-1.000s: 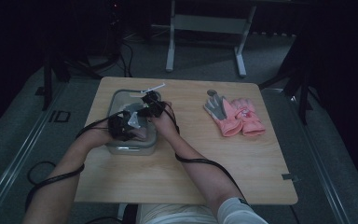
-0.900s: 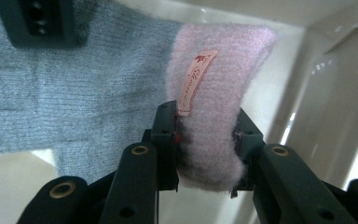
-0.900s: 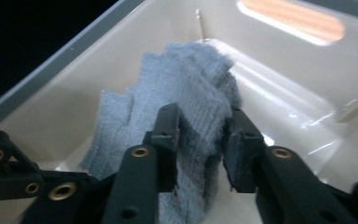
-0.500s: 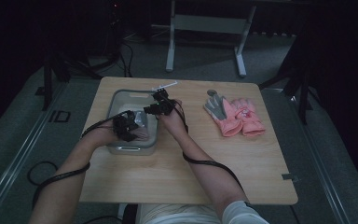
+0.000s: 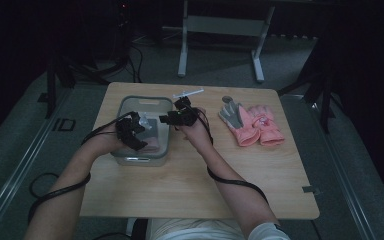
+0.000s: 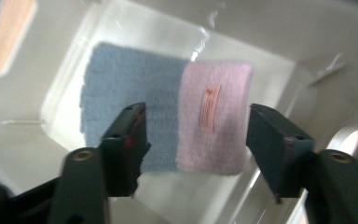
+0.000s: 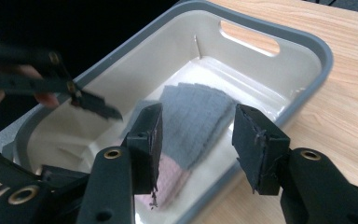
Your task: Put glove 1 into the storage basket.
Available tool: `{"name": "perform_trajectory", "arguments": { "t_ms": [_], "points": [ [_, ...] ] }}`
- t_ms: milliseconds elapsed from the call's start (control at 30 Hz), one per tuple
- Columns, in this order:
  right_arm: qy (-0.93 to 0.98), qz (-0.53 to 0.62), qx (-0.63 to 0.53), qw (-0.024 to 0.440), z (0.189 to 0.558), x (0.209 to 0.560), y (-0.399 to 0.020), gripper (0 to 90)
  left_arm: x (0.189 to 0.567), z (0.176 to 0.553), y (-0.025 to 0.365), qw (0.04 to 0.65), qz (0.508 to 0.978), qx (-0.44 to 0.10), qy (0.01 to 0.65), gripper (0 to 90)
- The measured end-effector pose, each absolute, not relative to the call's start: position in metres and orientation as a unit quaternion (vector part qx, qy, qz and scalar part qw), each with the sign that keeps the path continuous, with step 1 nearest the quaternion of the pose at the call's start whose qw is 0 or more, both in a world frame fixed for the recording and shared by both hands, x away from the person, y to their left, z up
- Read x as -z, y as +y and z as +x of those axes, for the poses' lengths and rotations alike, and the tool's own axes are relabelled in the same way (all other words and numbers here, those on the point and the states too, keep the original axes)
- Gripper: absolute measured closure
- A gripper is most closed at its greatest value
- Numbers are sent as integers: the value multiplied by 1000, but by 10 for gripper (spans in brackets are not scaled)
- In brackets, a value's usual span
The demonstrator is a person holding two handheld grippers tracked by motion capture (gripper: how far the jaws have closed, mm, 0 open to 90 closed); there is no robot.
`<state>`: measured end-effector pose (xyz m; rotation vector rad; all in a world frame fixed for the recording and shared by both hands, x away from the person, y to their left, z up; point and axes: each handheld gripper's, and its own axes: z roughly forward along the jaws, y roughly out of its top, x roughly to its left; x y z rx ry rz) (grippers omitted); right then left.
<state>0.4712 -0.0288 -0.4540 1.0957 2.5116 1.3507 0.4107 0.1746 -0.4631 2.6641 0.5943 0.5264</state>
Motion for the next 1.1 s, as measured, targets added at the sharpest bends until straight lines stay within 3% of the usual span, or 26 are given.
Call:
{"name": "perform_trajectory", "arguments": {
  "t_ms": [233, 400, 600, 767, 1100],
  "points": [
    [817, 355, -451, 49, 460, 446, -54, 527, 448, 409, 168, 231, 925, -186, 236, 119],
    [818, 347, -454, 61, 453, 441, -72, 526, 440, 404, 153, 276, 915, -158, 246, 14],
    [816, 356, -451, 69, 449, 443, -99, 527, 441, 396, 133, 290, 914, -176, 223, 5],
    [815, 350, -456, 75, 446, 447, -116, 531, 442, 385, 113, 314, 917, -156, 189, 5],
    [808, 364, -445, 127, 443, 456, -168, 557, 454, 359, 68, 322, 924, -138, 153, 5]
  ]
}}
